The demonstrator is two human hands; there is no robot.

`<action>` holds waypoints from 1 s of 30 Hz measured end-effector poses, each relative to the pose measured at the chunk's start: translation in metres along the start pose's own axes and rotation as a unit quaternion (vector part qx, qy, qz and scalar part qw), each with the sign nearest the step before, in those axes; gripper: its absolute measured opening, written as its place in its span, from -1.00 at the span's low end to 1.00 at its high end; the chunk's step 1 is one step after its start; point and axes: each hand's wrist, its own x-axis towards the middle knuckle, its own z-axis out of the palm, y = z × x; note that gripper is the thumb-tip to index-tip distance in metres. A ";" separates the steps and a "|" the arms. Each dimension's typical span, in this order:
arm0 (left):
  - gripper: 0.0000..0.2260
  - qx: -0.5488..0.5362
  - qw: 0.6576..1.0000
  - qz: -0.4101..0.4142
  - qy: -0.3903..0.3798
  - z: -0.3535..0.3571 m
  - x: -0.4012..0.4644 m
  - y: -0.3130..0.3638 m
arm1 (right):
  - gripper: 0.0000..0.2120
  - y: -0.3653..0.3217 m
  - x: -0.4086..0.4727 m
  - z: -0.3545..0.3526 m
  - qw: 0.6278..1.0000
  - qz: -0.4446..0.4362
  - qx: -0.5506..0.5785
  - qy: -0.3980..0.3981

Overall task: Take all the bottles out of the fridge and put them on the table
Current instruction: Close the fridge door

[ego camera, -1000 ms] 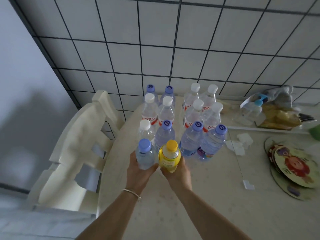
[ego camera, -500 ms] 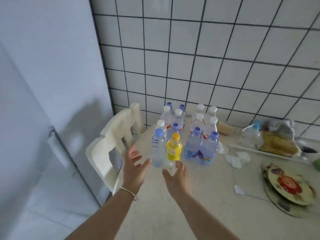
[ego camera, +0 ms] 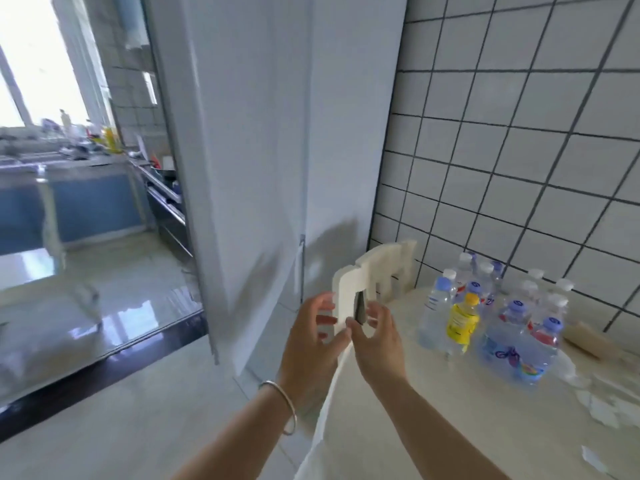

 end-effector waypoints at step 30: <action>-0.55 0.133 0.961 0.156 0.183 -0.198 0.060 0.040 | -0.65 -0.182 0.000 0.153 0.993 -0.073 0.085 0.029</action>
